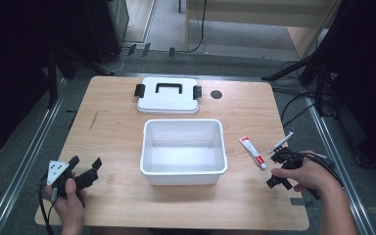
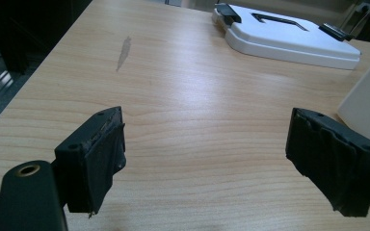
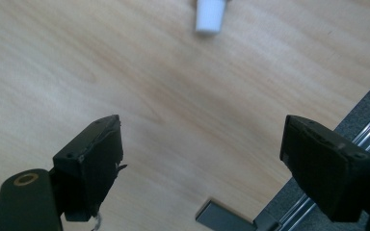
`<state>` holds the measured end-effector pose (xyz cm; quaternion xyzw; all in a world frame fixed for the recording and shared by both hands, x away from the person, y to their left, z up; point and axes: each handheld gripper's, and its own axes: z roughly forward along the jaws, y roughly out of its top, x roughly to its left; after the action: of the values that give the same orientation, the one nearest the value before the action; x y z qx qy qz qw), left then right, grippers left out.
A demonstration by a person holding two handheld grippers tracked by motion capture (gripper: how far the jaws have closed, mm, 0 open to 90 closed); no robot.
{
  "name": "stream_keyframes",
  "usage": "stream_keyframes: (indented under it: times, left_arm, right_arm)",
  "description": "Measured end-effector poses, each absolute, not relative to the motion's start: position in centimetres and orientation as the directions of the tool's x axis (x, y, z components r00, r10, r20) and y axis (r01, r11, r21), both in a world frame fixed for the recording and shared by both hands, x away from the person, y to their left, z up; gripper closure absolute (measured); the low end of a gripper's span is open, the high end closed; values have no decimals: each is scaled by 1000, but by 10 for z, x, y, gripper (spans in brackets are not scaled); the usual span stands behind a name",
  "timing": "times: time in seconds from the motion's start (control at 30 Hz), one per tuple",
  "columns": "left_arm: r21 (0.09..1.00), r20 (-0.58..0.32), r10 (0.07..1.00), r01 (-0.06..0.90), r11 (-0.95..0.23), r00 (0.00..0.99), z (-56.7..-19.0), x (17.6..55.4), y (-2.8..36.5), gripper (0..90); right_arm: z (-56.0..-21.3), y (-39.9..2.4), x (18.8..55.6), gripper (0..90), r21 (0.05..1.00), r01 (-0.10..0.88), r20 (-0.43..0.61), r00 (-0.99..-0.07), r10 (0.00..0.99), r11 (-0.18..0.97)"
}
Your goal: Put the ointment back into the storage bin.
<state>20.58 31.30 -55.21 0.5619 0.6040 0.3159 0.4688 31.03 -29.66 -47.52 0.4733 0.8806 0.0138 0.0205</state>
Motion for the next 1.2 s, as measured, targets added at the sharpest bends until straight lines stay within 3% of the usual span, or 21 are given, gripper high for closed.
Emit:
stream_keyframes:
  times: [0.87,0.97,1.2]
  left_arm:
    - [907,-223,972,382,180,72,-552,206,314,145]
    - [906,-224,972,382,181,73,-552,206,314,145]
    - [906,-227,971,382,183,73,-552,206,314,145]
  right_arm:
    - [-476,-269,366,167,50,859,-23,-510,860,510]
    - [-479,-265,373,274,55,867,-8,-496,868,496]
    - [-485,-255,386,401,75,877,3,-477,879,475]
